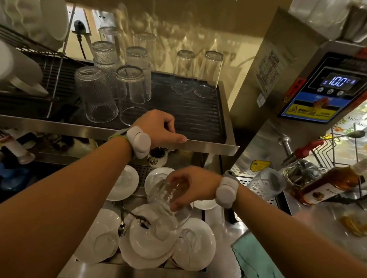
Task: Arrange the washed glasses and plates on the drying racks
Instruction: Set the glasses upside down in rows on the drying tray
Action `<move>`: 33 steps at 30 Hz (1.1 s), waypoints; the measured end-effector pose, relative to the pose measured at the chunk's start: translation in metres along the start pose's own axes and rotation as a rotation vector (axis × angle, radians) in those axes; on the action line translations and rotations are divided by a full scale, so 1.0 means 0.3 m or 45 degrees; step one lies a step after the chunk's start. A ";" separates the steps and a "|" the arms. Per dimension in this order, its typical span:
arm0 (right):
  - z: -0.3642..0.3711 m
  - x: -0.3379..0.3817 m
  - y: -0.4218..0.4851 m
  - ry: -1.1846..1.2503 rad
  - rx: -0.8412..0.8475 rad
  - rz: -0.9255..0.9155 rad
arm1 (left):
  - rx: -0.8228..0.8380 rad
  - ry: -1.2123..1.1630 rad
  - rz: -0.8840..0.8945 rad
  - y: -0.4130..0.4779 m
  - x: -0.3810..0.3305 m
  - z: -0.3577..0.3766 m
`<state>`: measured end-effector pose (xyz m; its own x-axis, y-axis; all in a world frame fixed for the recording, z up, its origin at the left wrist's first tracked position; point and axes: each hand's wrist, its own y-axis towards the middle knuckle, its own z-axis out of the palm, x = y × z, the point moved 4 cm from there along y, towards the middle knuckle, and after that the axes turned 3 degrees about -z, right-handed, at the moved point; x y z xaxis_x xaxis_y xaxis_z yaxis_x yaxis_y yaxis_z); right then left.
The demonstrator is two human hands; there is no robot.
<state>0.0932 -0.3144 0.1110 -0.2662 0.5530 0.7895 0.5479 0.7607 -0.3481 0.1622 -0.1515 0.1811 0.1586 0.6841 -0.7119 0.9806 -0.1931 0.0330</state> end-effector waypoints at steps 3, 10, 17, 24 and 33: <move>-0.090 0.145 -0.060 0.202 0.008 -0.234 | -0.021 0.006 0.007 0.000 0.015 0.004; -0.399 0.217 -0.116 0.304 -0.750 -0.465 | 0.085 0.112 -0.024 0.017 0.027 0.011; -0.493 0.113 -0.033 0.050 -1.295 -0.068 | -0.017 0.007 -0.033 0.019 0.030 0.003; -0.499 0.032 0.023 -0.054 -1.186 0.049 | -0.041 0.018 -0.015 0.015 0.032 0.004; -0.544 0.001 0.083 -0.103 -1.103 0.022 | -0.018 0.021 -0.040 0.021 0.026 0.003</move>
<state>0.2362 -0.3508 0.1852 -0.2898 0.6097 0.7378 0.9542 0.2436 0.1735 0.1696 -0.1480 0.1751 0.1296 0.7013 -0.7010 0.9866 -0.1616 0.0208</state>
